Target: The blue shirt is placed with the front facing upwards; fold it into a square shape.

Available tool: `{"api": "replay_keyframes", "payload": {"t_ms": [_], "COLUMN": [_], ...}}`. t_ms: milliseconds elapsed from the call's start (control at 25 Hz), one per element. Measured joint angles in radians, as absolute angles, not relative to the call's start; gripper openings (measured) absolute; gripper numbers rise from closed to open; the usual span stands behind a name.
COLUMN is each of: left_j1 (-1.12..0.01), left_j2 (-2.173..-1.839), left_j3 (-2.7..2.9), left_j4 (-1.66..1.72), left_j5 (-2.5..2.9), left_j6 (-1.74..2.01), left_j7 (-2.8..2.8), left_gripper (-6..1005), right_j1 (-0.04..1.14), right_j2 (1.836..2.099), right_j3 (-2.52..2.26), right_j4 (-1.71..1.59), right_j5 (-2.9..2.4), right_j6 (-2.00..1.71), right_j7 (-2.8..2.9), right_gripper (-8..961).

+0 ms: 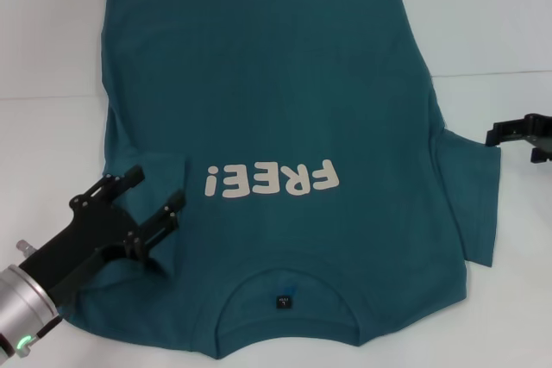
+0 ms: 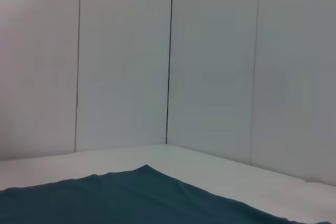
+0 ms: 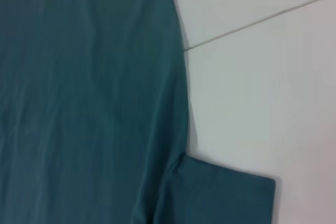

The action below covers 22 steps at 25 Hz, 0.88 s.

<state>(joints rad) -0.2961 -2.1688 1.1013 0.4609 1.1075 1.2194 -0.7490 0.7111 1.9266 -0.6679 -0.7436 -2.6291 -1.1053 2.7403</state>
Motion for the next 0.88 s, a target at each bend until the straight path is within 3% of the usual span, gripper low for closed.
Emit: {"api": "replay_keyframes", "payload": {"t_ms": [280,880], "left_j1": [-0.314,-0.316], "left_j2": [-2.166,-2.168], "left_j3": [1.102,1.147], "left_j4": [0.433,0.433], "left_j5": [1.107,1.107], "left_j6": [1.207,1.207], "left_j7": [-0.748,-0.737], "left_gripper": [723,725], "right_j1": [0.738,0.737], "right_j2": [1.935,1.927], "right_j3": [-0.707,-0.711], "right_j4": [-0.698,-0.659], "right_j5": [-2.630,-2.651], "right_j6": [-1.055,-1.021], "right_j7": [2.749,2.754], "right_gripper": [910,909]}}
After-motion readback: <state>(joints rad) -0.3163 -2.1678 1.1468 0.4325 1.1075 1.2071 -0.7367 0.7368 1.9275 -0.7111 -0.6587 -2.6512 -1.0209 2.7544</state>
